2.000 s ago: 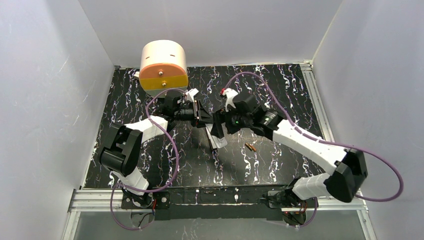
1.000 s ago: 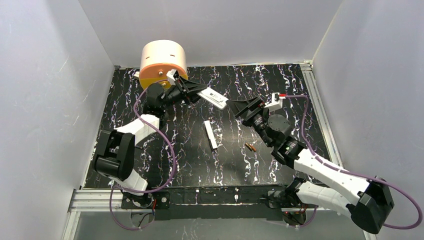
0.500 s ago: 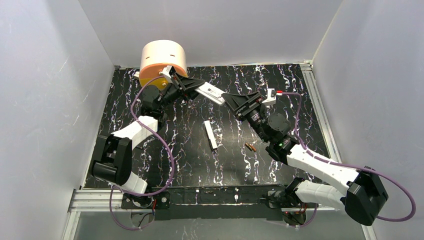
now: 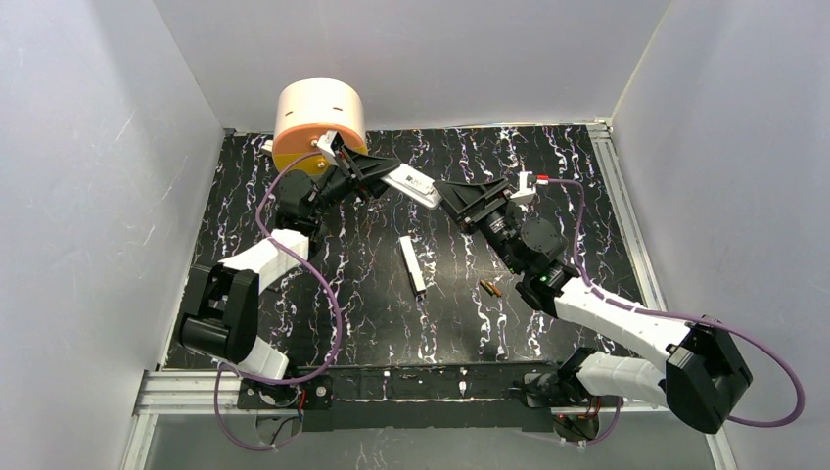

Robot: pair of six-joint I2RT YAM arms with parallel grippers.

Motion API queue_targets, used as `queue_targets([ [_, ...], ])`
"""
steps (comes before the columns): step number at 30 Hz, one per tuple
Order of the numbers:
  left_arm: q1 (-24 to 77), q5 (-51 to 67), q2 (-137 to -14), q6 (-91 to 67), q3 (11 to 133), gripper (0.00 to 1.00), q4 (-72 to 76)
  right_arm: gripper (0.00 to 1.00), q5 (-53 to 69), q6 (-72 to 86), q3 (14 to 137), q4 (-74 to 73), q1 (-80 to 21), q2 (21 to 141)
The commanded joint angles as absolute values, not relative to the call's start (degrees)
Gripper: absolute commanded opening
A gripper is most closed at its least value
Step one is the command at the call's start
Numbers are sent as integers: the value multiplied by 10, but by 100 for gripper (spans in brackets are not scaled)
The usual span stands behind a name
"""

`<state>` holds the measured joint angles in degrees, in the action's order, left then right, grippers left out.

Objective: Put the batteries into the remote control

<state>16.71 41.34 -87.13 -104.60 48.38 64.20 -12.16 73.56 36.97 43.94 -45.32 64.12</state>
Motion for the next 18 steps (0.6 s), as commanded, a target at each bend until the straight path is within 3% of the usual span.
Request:
queue_targets([
  [1,166,414,-840,-1052,479,0,672,70,-108,742,382,485,-448,648],
  [18,166,419,-833,-1049,472,0,680,51,-68,757,412,425,-439,689],
])
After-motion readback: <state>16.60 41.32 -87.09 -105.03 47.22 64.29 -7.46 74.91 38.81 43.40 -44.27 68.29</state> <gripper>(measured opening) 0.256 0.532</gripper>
